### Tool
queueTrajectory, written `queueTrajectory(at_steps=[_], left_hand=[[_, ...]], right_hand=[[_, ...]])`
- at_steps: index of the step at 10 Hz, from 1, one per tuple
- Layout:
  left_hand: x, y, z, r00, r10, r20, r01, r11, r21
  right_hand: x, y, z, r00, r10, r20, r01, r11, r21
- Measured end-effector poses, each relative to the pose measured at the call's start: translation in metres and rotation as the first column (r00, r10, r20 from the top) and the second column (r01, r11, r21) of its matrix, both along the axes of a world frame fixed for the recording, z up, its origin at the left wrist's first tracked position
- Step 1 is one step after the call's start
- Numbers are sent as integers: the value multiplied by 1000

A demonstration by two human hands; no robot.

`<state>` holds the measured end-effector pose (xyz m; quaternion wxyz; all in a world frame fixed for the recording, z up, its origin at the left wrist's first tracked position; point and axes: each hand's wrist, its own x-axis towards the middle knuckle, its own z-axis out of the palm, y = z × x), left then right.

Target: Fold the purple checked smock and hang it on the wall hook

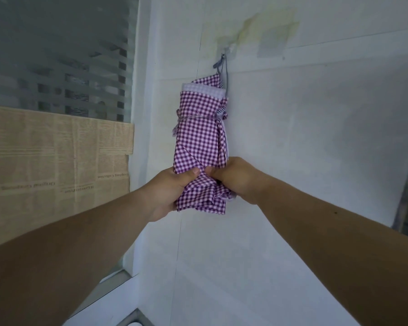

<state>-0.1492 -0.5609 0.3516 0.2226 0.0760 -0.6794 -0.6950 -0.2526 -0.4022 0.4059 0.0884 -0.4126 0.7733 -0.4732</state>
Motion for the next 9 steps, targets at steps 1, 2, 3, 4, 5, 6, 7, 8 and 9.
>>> queueTrajectory(at_steps=[1,2,3,4,5,6,7,8,9], left_hand=[[-4,-2,-2,1000,-2,-11,2,1000,2],[-3,0,-12,1000,12,7,-12,1000,2],[0,1,-10,1000,7,0,-7,1000,13],[8,2,-16,999,-13,53,15,1000,-25],[13,4,-23,999,14,47,-13,1000,-16],[12,13,-18,995,89,54,-89,996,-15],[15,19,-16,979,143,144,-137,989,-51],[29,22,-7,958,119,260,-93,990,-109],[41,25,0,926,199,320,-136,969,-208]], right_hand=[[1,0,1,1000,1,-31,-2,1000,-8],[2,1,-13,1000,-5,-21,6,999,45],[3,4,-14,989,12,148,-13,1000,4],[7,16,-29,964,64,258,-68,998,7],[9,20,-47,969,39,245,-22,997,-72],[10,16,-54,981,-23,193,43,994,-101],[12,21,-52,986,-29,166,40,997,-64],[14,30,-49,994,-86,73,84,996,28],[18,40,-45,985,-166,-39,167,986,14]])
